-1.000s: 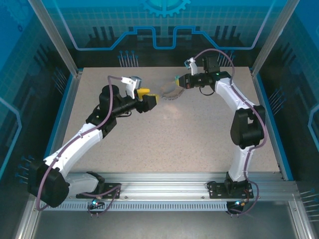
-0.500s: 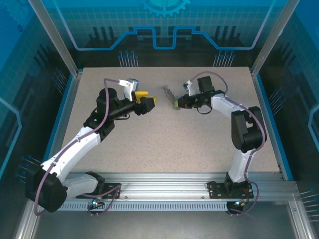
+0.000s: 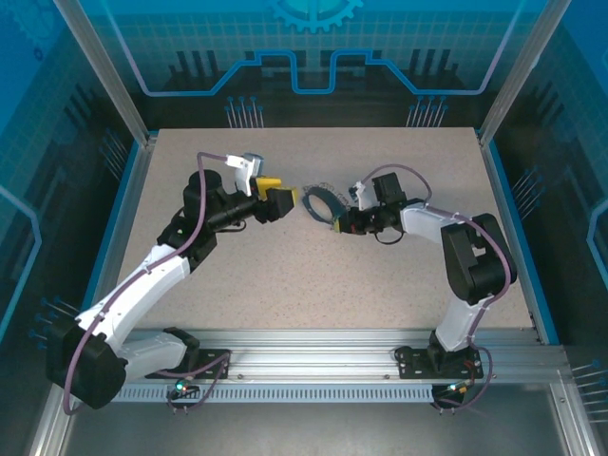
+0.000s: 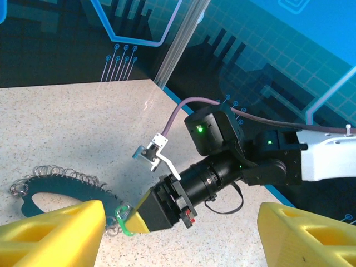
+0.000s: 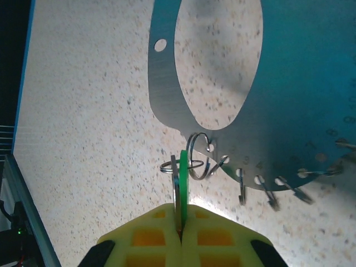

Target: Put the keys on the keyring

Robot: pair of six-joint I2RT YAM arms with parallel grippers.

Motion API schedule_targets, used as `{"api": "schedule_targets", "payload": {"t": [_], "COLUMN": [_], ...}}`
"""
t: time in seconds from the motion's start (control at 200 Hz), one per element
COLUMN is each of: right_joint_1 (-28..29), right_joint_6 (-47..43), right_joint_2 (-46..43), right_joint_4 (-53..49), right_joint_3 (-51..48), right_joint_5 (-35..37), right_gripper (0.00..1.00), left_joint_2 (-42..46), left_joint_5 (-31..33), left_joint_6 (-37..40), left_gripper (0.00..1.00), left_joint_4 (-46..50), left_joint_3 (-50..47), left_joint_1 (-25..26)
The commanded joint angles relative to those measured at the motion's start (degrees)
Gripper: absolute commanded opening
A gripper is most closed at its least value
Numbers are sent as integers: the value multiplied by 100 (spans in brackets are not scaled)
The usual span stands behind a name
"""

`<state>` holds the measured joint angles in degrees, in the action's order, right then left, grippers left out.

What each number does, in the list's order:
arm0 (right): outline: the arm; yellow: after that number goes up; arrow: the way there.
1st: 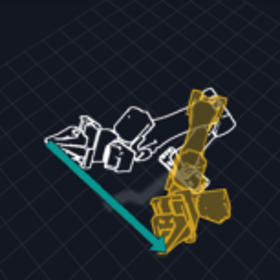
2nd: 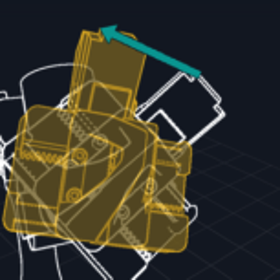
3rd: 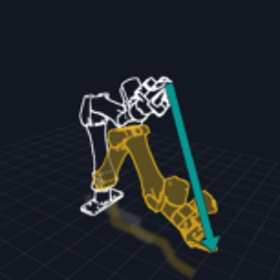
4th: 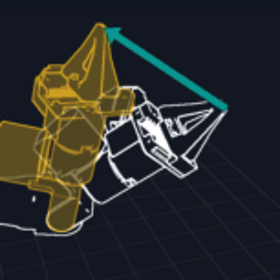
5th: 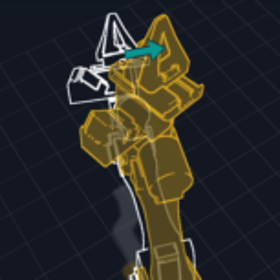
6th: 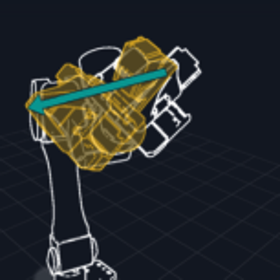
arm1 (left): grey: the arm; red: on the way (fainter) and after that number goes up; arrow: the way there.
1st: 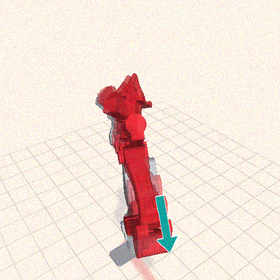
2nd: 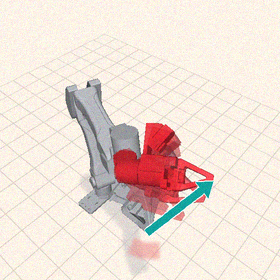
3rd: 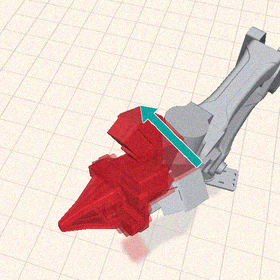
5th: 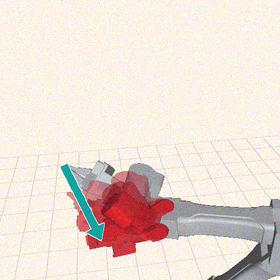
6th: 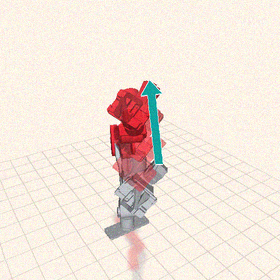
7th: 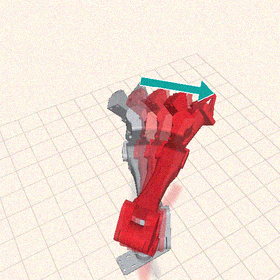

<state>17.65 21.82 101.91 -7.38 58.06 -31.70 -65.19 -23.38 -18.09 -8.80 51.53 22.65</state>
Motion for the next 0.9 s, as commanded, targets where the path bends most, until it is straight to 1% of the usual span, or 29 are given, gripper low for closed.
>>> {"api": "schedule_targets", "payload": {"t": [0.0, 0.12, 0.15, 0.195, 0.26, 0.3, 0.34, 0.47, 0.49, 0.525, 0.565, 0.65, 0.71, 0.74, 0.835, 0.895], "right_joint_1": [110, 196, 221, 254, 299, 309, 301, 187, 150, 57, -63, -344, -479, -520, -617, -718], "right_joint_6": [182, 254, 281, 309, 325, 346, 354, 343, 324, 294, 267, 192, 120, 80, -43, -37], "right_joint_2": [-351, -618, -695, -822, -1112, -1365, -1700, -3072, -3240, -3539, -3797, -4131, -4266, -4323, -4398, -4399], "right_joint_4": [189, 82, 50, -11, -138, -227, -323, -871, -984, -1162, -1327, -1678, -1877, -1984, -2198, -2211], "right_joint_3": [-227, -468, -525, -612, -729, -810, -962, -1106, -1098, -1070, -1037, -899, -801, -799, -597, -594], "right_joint_5": [138, 291, 325, 357, 379, 363, 371, 658, 709, 805, 825, 877, 1055, 1249, 2096, 2630], "right_gripper": [0, 0, 4, 12, 30, 37, 44, 72, 79, 86, 92, 95, 98, 98, 99, 100], "left_joint_2": [202, 273, 291, 318, 354, 374, 405, 562, 587, 626, 669, 718, 734, 748, 826, 916], "left_joint_5": [-78, -53, -52, -45, -43, -45, -52, -23, -22, -3, 28, 95, 186, 269, 791, 1259], "left_joint_6": [-37, -40, -48, -52, -57, -48, -31, 13, 16, 22, 10, 30, 41, 48, 50, 102], "left_gripper": [75, 75, 75, 75, 75, 75, 76, 77, 78, 78, 80, 86, 93, 99, 99, 99], "left_joint_4": [150, 211, 220, 227, 254, 285, 328, 418, 419, 418, 407, 420, 447, 456, 397, 247], "left_joint_3": [-134, -187, -208, -229, -248, -257, -265, -307, -313, -329, -361, -382, -380, -385, -455, -588], "left_joint_1": [-48, -42, -42, -42, -42, -42, -42, -42, -42, -42, -42, -42, -42, -42, -46, -42]}}
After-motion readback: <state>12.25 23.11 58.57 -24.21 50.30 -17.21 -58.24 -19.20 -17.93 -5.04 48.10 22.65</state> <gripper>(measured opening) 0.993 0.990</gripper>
